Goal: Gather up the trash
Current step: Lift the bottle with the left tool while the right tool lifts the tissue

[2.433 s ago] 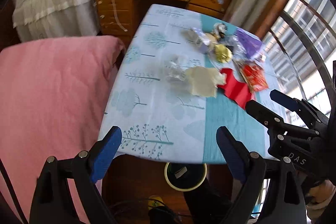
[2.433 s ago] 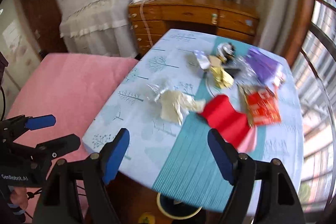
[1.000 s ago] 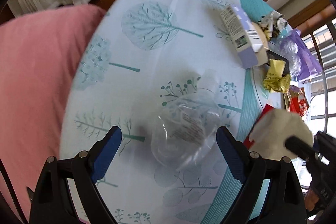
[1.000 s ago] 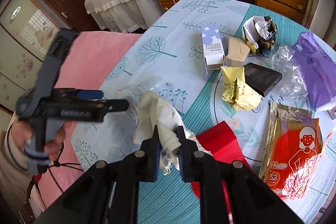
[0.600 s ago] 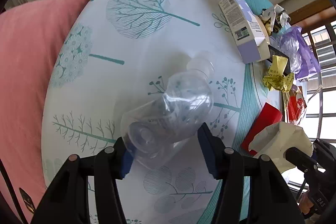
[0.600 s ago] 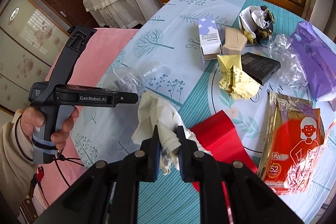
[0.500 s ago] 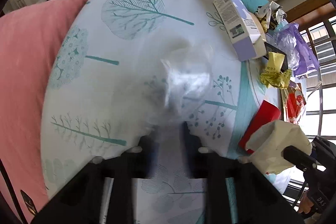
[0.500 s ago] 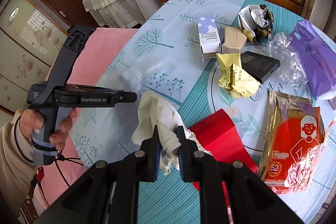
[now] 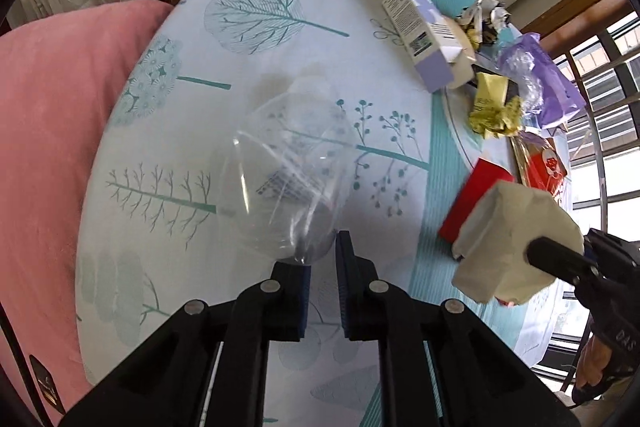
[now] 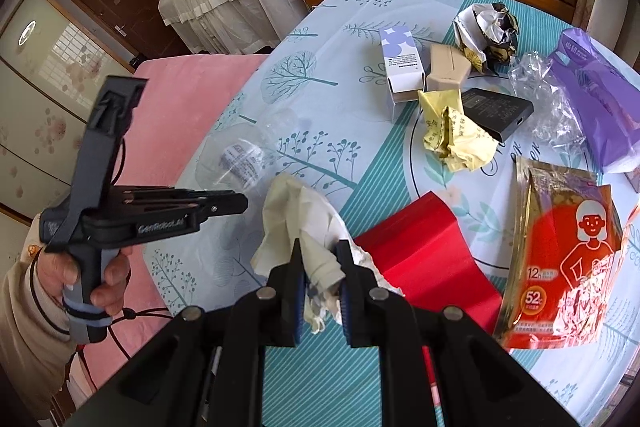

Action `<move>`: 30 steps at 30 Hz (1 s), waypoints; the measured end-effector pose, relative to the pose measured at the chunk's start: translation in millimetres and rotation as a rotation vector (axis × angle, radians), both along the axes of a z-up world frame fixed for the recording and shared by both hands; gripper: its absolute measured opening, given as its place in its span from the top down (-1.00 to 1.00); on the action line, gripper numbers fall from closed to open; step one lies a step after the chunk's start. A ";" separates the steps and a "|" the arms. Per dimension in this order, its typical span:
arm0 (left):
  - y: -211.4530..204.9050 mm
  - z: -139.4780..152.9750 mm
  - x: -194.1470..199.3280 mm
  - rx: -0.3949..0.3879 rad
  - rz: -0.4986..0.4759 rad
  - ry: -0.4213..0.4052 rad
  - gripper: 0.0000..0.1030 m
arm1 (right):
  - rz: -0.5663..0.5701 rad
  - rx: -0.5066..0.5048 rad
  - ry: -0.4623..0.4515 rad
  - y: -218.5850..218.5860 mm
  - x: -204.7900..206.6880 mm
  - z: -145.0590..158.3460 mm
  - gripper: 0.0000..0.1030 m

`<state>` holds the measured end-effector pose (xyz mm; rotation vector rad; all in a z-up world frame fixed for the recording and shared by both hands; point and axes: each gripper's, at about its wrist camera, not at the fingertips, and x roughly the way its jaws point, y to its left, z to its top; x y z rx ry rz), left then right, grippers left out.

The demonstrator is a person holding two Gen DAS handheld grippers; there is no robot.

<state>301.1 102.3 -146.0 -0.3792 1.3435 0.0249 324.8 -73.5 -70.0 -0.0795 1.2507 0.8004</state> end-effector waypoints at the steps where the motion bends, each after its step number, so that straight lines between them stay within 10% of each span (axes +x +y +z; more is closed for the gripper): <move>1: 1.4 3.1 -2.2 -0.002 -0.003 -0.002 0.83 | 0.000 0.003 0.000 -0.3 -0.3 0.6 0.74; 16: -12.7 1.4 -64.4 -0.189 0.000 -0.024 0.84 | -0.009 0.024 0.012 -12.4 -1.9 0.1 0.74; 23: -13.3 -14.6 -76.1 -0.193 0.024 0.059 0.00 | -0.010 0.025 0.031 -16.5 -4.0 -5.1 0.74; 30: 12.0 -8.1 -82.8 -0.237 0.107 0.043 -0.05 | -0.003 0.028 0.034 -17.0 -4.9 -7.1 0.74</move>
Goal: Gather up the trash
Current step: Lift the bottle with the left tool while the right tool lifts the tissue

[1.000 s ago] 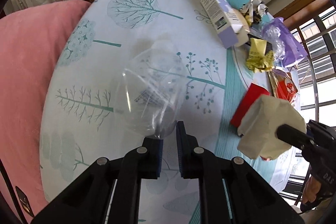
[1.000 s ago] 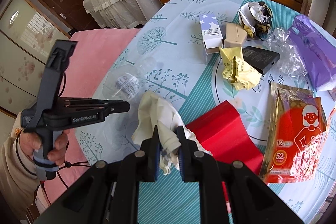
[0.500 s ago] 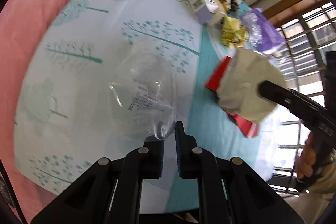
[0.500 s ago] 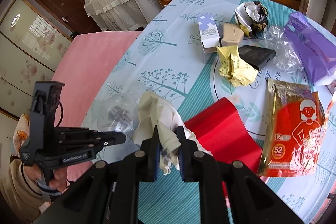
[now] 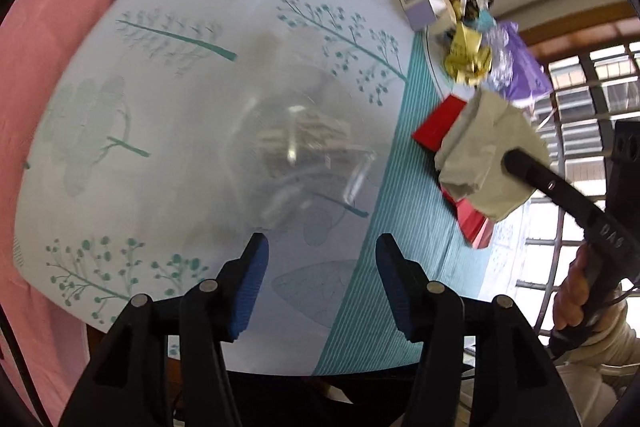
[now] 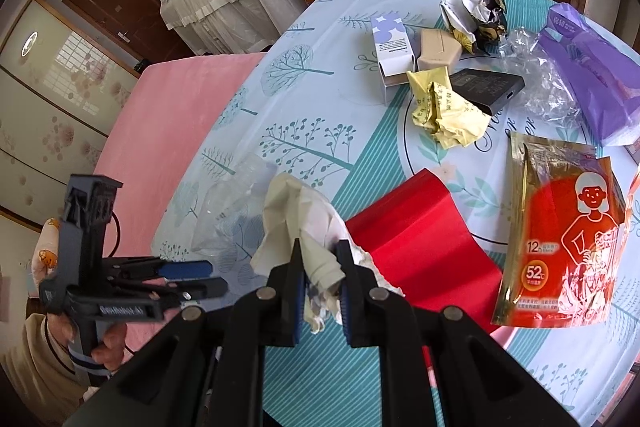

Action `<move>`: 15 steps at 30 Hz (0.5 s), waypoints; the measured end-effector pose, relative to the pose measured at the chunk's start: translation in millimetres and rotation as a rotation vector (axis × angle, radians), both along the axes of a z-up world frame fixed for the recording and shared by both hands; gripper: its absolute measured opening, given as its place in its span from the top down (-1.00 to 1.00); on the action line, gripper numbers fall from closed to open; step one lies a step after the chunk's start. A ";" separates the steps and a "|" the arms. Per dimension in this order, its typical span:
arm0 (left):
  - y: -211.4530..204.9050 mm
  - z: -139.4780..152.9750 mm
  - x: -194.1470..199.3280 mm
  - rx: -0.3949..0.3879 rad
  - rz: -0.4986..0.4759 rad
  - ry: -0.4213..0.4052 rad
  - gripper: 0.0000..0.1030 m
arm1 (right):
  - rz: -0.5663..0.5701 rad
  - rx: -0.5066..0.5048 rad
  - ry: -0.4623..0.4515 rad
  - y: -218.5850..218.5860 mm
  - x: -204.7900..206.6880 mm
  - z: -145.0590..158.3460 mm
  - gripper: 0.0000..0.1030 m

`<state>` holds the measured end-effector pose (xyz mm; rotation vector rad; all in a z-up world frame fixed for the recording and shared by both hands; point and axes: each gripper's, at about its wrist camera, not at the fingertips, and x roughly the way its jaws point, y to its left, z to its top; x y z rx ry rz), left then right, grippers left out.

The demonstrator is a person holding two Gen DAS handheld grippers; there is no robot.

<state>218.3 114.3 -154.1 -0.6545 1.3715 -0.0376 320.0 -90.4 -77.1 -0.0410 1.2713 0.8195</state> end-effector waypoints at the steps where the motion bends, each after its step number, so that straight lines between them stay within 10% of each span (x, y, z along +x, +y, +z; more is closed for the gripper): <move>1: 3.4 2.3 -1.0 -0.006 0.008 -0.006 -0.05 | 0.003 0.002 0.002 0.2 -0.2 -0.4 0.74; 10: 23.9 30.5 0.5 0.042 0.063 -0.004 -0.06 | 0.012 0.008 0.022 3.8 2.2 -2.0 0.74; 15: 2.4 56.2 17.6 0.244 0.013 0.019 -0.06 | 0.008 0.017 0.033 6.2 5.4 -2.6 0.74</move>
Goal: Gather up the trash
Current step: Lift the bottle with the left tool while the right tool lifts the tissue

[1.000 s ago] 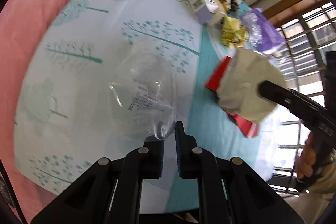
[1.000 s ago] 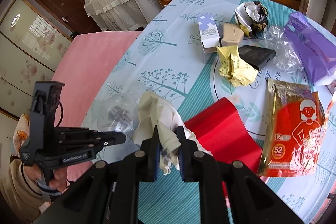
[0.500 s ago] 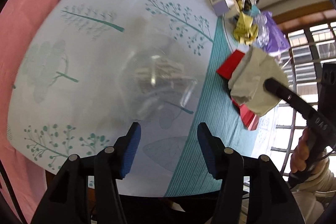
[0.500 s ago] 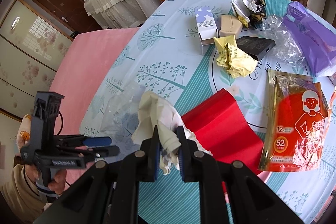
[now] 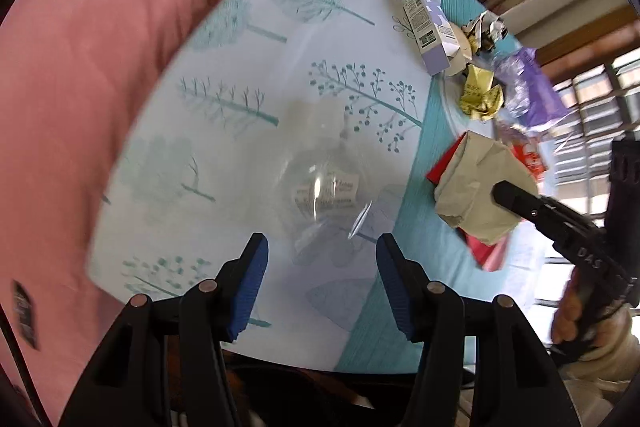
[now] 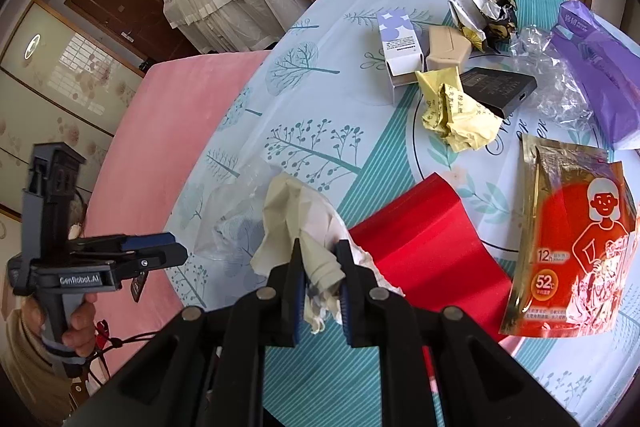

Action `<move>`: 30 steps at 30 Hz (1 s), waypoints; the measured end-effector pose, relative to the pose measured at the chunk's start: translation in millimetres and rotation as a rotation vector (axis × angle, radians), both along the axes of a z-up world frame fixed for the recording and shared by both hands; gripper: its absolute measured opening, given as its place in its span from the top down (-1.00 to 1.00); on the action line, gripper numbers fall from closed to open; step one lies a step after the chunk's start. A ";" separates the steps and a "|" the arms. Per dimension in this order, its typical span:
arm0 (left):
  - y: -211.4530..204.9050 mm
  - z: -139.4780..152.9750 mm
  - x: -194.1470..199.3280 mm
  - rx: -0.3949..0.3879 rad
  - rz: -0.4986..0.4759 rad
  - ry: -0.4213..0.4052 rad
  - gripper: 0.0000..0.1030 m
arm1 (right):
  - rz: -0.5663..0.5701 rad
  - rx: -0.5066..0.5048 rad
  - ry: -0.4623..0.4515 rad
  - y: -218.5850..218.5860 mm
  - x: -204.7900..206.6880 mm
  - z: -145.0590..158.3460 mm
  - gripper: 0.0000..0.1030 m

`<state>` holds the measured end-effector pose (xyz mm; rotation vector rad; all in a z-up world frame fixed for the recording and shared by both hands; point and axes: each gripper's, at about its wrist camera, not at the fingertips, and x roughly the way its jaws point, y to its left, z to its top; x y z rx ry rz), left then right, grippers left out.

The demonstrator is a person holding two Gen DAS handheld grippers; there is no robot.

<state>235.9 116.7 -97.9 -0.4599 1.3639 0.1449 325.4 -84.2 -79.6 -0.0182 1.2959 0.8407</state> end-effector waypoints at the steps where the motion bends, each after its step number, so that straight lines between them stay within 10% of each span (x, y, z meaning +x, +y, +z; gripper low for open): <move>1: -2.7 3.1 3.4 0.026 -0.005 0.005 -0.06 | 0.000 0.001 0.001 0.7 -0.1 -0.3 0.74; 15: -55.5 -16.7 46.2 0.382 -0.059 0.181 -0.06 | -0.014 0.005 0.014 -4.9 6.9 -2.9 0.73; 30: -31.6 -34.2 33.9 0.311 0.068 0.158 0.17 | 0.028 -0.055 0.005 -9.0 -9.6 -6.0 0.73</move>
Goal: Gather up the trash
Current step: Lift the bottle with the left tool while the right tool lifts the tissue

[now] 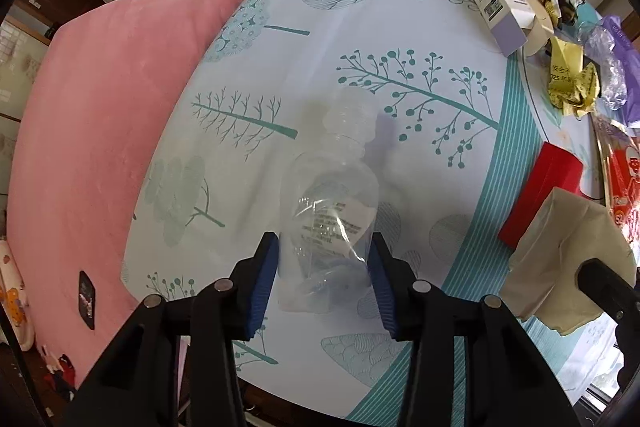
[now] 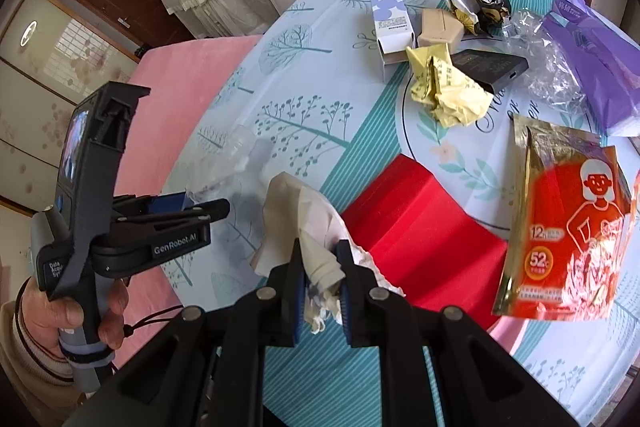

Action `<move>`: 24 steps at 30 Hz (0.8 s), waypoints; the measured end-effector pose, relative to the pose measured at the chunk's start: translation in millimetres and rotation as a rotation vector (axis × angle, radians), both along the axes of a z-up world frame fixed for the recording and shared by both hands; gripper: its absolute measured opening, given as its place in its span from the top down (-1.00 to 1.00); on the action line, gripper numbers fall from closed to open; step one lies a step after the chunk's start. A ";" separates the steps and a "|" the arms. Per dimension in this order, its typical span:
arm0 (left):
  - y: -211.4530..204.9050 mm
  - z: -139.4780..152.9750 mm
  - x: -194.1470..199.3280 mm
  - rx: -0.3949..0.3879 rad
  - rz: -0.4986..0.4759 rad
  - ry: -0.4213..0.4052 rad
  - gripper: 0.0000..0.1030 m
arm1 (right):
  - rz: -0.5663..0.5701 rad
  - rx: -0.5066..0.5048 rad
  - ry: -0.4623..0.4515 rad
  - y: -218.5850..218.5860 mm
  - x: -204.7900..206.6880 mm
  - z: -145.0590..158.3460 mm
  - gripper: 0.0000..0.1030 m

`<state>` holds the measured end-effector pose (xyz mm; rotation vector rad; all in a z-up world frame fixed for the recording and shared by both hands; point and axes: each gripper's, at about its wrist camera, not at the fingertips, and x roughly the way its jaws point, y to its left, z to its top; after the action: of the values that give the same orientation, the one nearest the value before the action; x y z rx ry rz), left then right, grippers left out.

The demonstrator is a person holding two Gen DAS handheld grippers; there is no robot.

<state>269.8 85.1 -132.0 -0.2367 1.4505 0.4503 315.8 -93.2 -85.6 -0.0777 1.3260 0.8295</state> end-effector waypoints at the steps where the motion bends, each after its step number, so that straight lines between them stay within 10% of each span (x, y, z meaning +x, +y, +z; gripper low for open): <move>1: 0.5 0.0 -4.2 -0.006 0.001 -0.007 0.17 | -0.001 -0.007 -0.002 0.0 -2.7 0.8 0.73; 24: 32.6 50.6 -158.7 -0.128 -0.284 -0.229 0.17 | -0.234 -0.161 -0.103 26.8 -150.4 34.8 0.74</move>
<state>111.1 117.7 -81.5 -0.1743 1.2649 0.0947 165.4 -66.4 -50.9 -0.0886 1.2750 0.5142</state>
